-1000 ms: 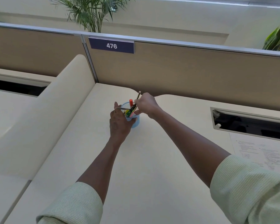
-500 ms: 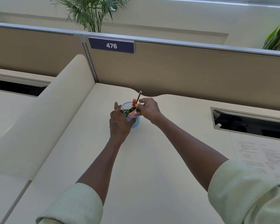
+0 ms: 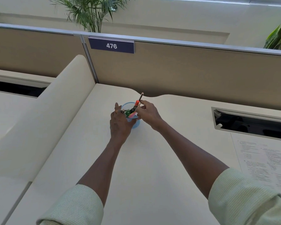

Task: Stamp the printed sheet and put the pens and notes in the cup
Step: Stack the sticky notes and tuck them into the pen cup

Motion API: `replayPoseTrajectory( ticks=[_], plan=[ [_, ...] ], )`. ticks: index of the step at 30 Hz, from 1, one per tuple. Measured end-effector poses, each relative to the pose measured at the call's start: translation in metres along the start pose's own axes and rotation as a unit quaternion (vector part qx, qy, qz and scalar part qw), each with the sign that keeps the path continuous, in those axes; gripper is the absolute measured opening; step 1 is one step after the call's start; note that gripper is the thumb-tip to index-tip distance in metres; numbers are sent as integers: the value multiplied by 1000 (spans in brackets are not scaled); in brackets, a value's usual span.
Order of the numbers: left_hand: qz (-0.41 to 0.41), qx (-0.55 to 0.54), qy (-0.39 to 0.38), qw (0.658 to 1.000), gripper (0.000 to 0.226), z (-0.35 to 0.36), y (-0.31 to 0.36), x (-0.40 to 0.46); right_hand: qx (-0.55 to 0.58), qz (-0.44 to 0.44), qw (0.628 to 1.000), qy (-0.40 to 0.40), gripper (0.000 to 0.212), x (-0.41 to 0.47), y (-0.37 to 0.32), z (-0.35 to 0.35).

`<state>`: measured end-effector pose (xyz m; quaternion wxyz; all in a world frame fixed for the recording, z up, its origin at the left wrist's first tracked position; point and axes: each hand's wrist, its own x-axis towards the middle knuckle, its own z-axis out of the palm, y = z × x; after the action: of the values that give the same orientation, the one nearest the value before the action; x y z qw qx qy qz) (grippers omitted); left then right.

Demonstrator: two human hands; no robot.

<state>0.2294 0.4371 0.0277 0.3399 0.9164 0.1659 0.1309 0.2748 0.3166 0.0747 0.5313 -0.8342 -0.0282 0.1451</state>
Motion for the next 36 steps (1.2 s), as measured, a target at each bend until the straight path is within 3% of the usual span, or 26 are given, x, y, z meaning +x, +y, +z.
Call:
replayPoseTrajectory(
  ticks=[3, 6, 14, 17, 19, 25, 29, 33, 36],
  plan=[
    [5, 20, -4, 1000, 81, 1, -2, -1, -36, -27, 999, -19, 51, -8, 0, 3],
    [6, 28, -11, 1000, 78, 1, -4, 0, -75, -69, 995, 12, 57, -8, 4, 8],
    [-17, -25, 16, 999, 99, -1, 2, -5, -150, -97, 981, 79, 39, -7, 10, 16],
    [-20, -23, 12, 999, 99, -1, 2, -6, -168, -75, 981, 54, 45, -6, 12, 19],
    [-19, -22, 11, 1000, 99, -1, 2, -6, -153, -56, 985, 53, 35, -5, 14, 20],
    [-19, -24, 14, 999, 103, -2, 5, -7, -69, -55, 988, 128, 35, -5, 19, 17],
    [-22, -19, 12, 999, 100, -2, 6, -7, -11, 12, 990, 143, 42, 1, 17, 17],
    [-20, -17, 14, 1000, 103, -3, 5, -7, -84, 30, 986, 142, 47, 2, 25, 20],
    [-16, -15, 13, 1000, 104, -3, 5, -7, -79, 34, 988, 132, 46, 0, 32, 22]
  ],
)
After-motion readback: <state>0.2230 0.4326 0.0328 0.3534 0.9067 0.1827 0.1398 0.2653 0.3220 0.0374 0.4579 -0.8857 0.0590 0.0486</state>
